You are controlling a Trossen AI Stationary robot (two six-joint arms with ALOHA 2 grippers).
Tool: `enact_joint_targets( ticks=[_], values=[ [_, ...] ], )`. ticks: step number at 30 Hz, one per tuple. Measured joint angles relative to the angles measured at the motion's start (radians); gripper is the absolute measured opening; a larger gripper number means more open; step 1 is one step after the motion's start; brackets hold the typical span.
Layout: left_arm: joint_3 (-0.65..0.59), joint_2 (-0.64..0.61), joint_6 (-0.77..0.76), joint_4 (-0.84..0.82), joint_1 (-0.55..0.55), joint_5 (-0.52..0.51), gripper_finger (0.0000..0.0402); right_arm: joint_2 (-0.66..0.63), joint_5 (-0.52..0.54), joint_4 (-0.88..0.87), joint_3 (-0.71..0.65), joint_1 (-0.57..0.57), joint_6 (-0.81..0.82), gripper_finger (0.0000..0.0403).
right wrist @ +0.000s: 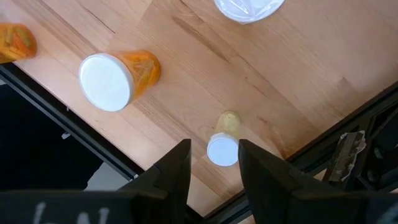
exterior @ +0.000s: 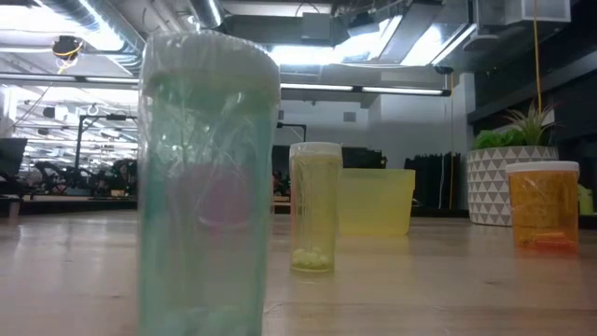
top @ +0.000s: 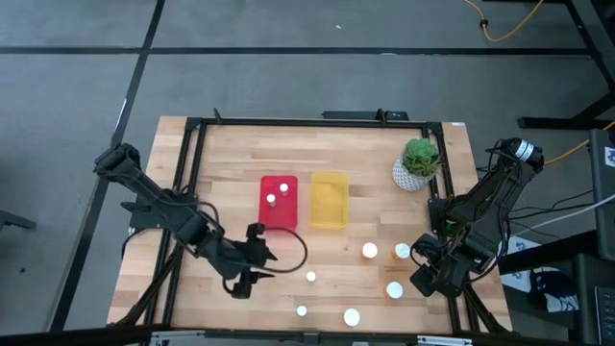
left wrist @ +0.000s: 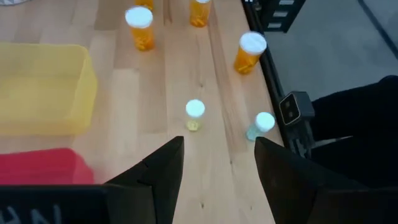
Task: Pick and place medicine bottles into bin by pill shape (circle, oval)
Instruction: Put the small yellow pill bottle into the red bin
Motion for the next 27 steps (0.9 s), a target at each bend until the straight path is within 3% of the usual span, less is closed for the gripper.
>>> enact_joint_targets(
  ticks=[13, 27],
  values=[
    [0.000, 0.218, -0.001, 0.045, 0.005, 0.038, 0.0190, 0.000, -0.010, 0.000, 0.000, 0.000, -0.007, 0.0135],
    [0.000, 0.260, 0.001, 0.156, -0.003, 0.083, 0.0190, 0.000, -0.010, 0.000, 0.000, 0.000, -0.023, 0.0135]
  ],
)
